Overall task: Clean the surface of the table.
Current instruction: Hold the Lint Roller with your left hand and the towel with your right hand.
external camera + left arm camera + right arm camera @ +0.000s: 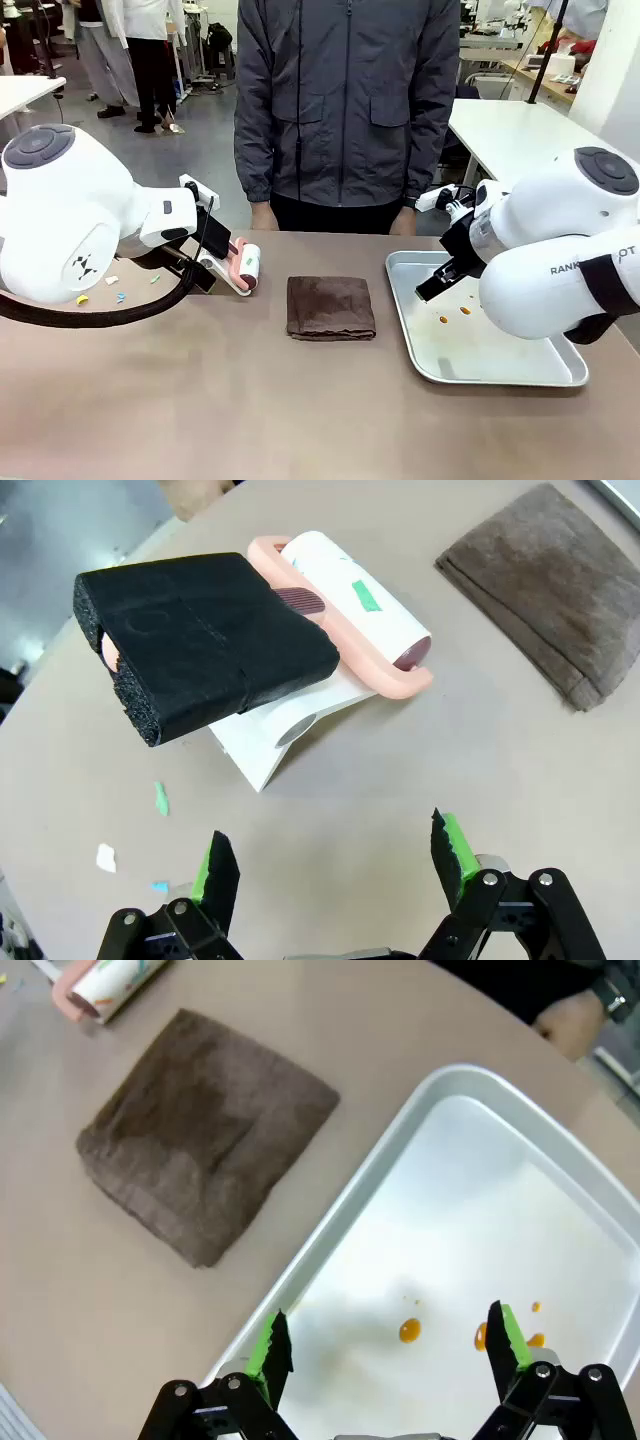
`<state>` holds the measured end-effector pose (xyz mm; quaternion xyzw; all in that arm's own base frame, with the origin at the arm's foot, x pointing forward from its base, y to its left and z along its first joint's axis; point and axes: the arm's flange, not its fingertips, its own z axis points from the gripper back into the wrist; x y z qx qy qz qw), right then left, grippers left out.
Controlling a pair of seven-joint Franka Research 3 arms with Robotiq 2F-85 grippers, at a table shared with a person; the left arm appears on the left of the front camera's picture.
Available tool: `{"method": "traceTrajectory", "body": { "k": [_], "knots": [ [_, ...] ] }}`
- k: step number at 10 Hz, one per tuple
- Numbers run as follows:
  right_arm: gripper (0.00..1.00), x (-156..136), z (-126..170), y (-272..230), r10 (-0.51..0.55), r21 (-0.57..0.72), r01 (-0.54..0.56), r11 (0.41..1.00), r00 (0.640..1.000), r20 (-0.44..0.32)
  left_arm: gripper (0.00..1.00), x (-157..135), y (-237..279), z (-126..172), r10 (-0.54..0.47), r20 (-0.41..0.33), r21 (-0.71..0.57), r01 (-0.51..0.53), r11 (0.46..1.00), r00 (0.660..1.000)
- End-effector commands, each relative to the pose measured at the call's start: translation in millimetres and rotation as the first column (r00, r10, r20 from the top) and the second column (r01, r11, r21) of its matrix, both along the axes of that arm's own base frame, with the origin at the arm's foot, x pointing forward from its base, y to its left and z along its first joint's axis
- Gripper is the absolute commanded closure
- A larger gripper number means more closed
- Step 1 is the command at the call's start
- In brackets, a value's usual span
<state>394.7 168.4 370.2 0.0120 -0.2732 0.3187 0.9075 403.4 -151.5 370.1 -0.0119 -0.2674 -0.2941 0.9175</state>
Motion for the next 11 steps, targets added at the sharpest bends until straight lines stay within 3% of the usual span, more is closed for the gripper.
{"method": "traceTrajectory", "body": {
  "k": [1,11],
  "knots": [
    [0.0,0.0,0.2,0.0,0.0,0.0,0.0,1.0,1.0,0.0,0.0,0.0,0.0,0.1,0.0,0.0,0.0,0.0,1.0,1.0],
    [0.0,0.0,0.2,0.0,0.0,0.0,0.0,1.0,1.0,0.0,0.0,0.0,0.0,0.1,0.0,0.0,0.0,0.0,1.0,1.0]
  ]
}}
